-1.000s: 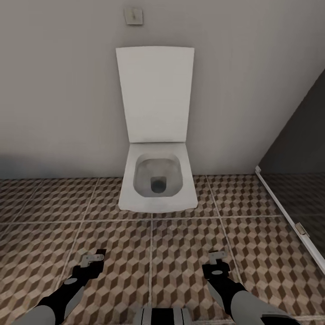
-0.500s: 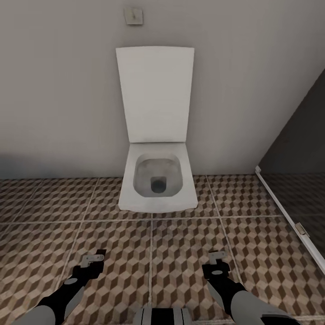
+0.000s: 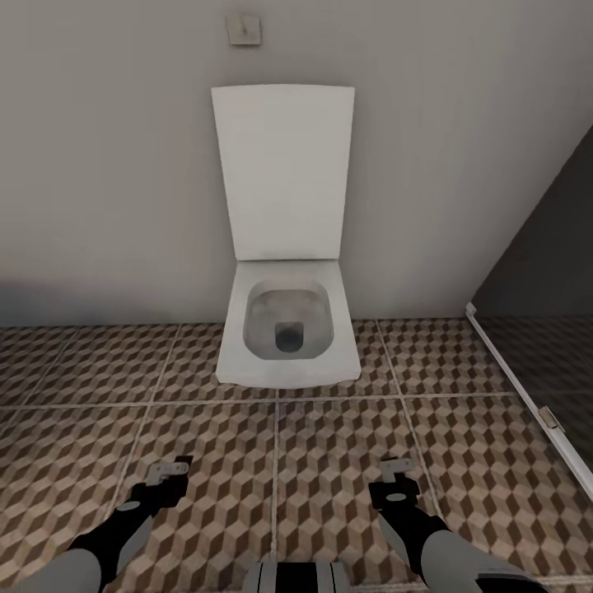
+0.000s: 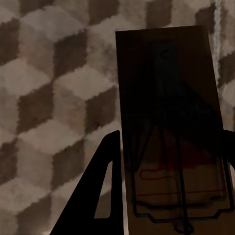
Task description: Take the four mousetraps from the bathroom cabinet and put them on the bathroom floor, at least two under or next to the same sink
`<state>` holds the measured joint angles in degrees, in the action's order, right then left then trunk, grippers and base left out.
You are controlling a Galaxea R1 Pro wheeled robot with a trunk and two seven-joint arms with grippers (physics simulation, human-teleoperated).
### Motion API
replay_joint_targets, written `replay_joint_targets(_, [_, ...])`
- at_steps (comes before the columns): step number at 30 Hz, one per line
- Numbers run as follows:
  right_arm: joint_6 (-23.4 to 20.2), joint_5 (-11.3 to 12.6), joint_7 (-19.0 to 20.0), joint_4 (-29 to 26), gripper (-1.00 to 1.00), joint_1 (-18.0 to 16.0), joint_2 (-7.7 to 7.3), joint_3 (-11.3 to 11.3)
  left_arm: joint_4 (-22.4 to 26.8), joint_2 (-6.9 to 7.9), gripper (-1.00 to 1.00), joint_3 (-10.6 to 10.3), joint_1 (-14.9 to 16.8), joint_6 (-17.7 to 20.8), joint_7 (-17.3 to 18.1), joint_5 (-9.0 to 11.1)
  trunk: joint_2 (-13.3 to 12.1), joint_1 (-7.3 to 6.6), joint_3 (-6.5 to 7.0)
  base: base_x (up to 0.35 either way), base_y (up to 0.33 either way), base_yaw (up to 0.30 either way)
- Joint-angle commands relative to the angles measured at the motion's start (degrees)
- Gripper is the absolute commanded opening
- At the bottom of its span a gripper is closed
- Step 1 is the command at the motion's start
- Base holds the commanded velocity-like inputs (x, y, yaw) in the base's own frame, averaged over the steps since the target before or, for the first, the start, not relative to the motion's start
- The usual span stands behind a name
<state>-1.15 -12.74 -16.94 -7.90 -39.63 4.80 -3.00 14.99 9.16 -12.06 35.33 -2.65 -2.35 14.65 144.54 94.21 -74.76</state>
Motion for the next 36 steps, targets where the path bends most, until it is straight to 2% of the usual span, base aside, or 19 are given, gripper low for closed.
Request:
replay_joint_targets(1, [-0.08,-0.44,-0.03,-0.01,-1.0,-0.01,0.03,-0.34,-0.09,0.05,-1.0,-0.51,0.15,0.16,-0.39,0.38,0.01,-0.01,-0.04,0.0,0.0,0.0])
replay_joint_targets(24, [-0.37,-0.37,-0.03,-0.01,-1.0,-0.04,-0.27,-0.34,0.02,-1.01,-1.0,-0.34,0.36,-0.08,-1.07,0.21,0.01,-0.01,-0.04,0.0,0.0,0.0])
replay_joint_targets(36, [0.17,-0.49,-0.03,-0.41,-1.0,-0.1,-0.27,-0.32,-0.04,-1.51,-1.0,-0.33,0.36,-0.16,-1.08,0.19,0.17,0.3,-2.7,0.0,0.0,0.0])
